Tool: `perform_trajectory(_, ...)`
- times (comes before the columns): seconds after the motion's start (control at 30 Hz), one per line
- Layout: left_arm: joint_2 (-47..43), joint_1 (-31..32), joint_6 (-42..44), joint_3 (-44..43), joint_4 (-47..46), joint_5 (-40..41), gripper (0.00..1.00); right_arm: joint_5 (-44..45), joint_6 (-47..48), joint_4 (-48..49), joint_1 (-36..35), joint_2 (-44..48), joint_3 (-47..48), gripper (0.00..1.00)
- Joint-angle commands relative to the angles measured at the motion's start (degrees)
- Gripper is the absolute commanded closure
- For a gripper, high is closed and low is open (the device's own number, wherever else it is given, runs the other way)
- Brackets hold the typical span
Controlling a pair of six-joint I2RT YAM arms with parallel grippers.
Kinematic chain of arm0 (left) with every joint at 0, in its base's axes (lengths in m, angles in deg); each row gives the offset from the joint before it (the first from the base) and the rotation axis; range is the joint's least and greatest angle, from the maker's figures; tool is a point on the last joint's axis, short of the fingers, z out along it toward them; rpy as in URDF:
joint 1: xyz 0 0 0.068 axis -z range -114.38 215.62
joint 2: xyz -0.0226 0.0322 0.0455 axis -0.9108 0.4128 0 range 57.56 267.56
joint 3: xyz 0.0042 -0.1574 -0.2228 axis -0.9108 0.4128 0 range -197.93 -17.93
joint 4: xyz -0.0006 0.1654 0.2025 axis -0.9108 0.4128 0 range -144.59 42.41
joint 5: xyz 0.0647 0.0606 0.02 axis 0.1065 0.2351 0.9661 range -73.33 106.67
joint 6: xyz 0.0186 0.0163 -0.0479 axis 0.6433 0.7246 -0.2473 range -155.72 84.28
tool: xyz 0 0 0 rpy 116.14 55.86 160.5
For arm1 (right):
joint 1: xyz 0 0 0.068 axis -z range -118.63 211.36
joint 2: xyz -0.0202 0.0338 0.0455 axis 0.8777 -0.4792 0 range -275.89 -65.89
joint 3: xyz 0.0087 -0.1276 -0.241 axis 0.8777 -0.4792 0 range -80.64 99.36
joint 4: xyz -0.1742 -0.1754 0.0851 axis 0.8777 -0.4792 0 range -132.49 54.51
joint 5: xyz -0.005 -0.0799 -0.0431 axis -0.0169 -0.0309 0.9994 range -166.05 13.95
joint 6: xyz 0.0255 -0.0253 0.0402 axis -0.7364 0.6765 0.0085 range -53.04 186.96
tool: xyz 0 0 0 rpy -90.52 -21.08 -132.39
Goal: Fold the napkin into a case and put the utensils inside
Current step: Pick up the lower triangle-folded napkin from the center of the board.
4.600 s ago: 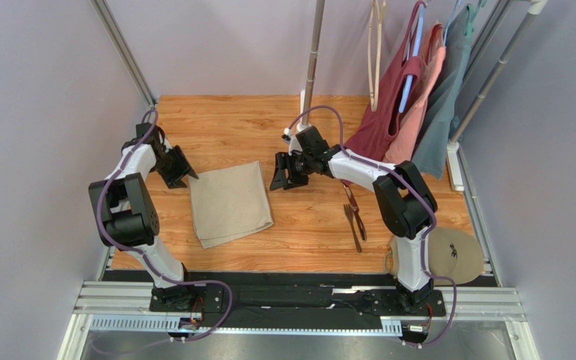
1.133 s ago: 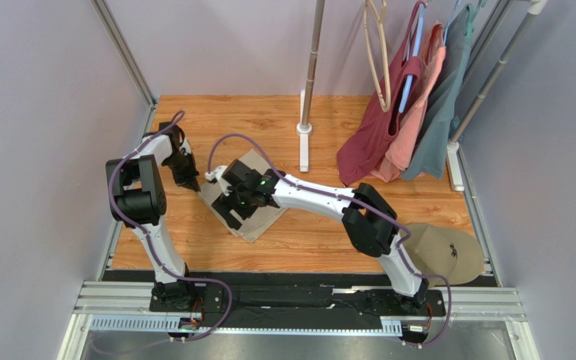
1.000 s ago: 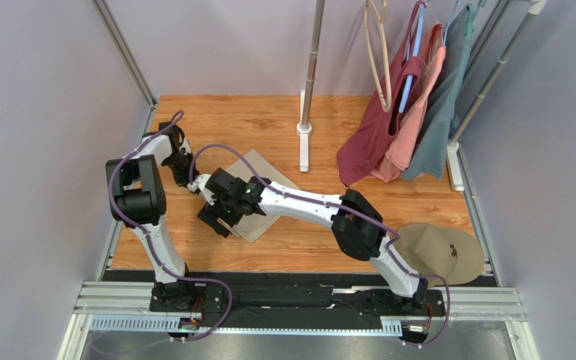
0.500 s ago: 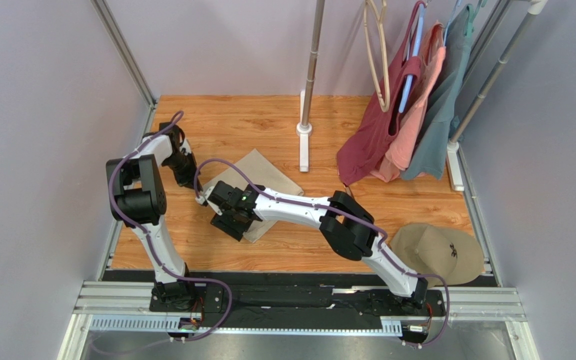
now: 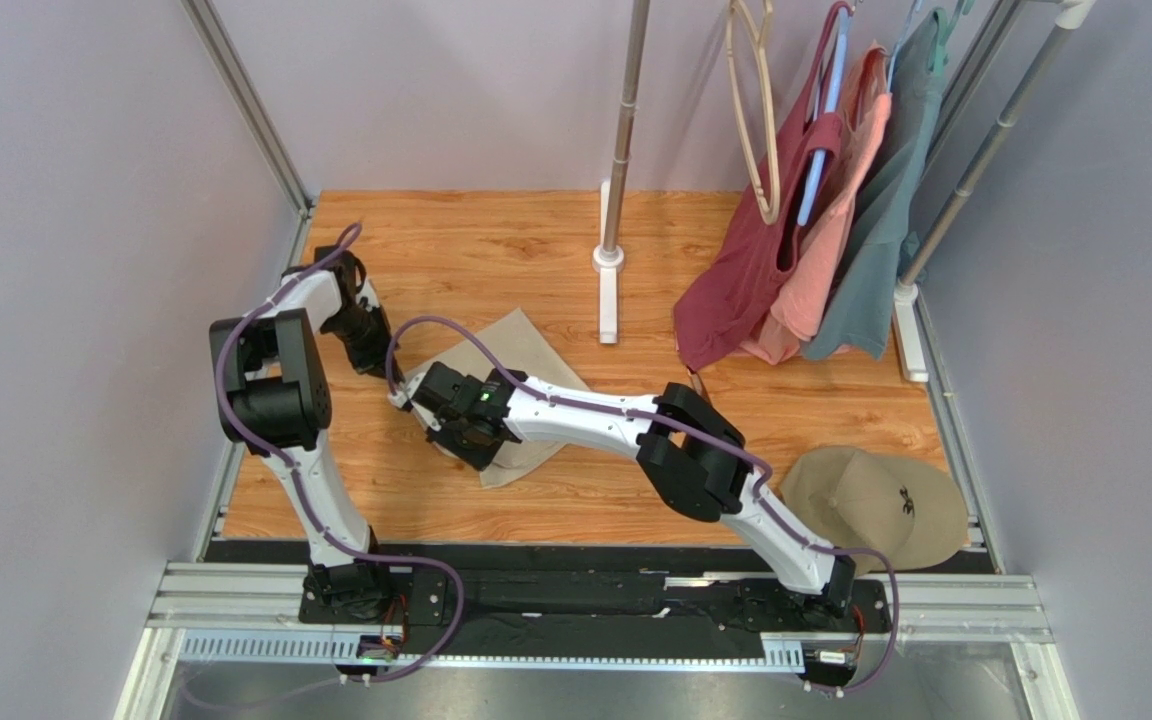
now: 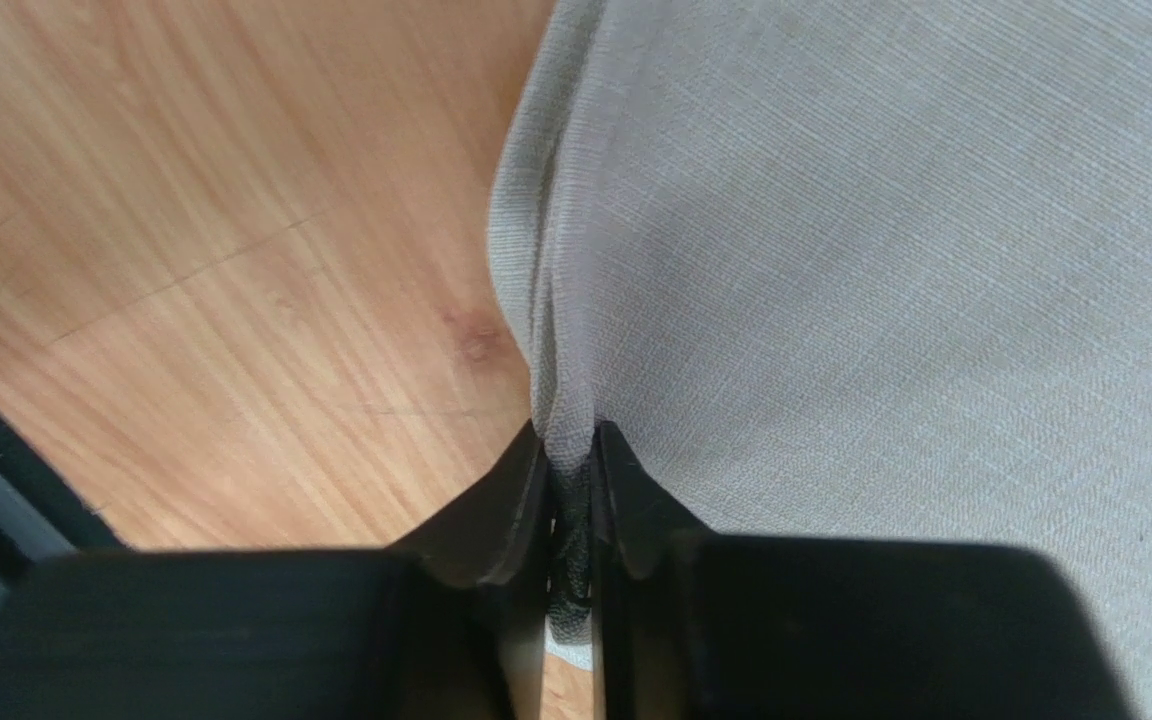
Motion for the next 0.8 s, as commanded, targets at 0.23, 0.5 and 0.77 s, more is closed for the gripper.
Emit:
perform_trajectory(0.23,-10.9,-4.1,-7.2,-0.1,1.6,0.2,1.00,-27.9,-16.1,16.5,2.8,10.3,-10.2,1.00)
perform_trajectory(0.5,-13.1,0.5,-16.0,-4.7,4.5,5.7,1.00,-47.9,-27.4,37.8,9.4,14.4,-26.4,1.00)
perform_trajectory(0.77,-12.0,6.3,-24.9,-9.5,8.2,15.8,1.00,-54.4,-35.7,55.5,13.6,14.9,-36.7,1.00)
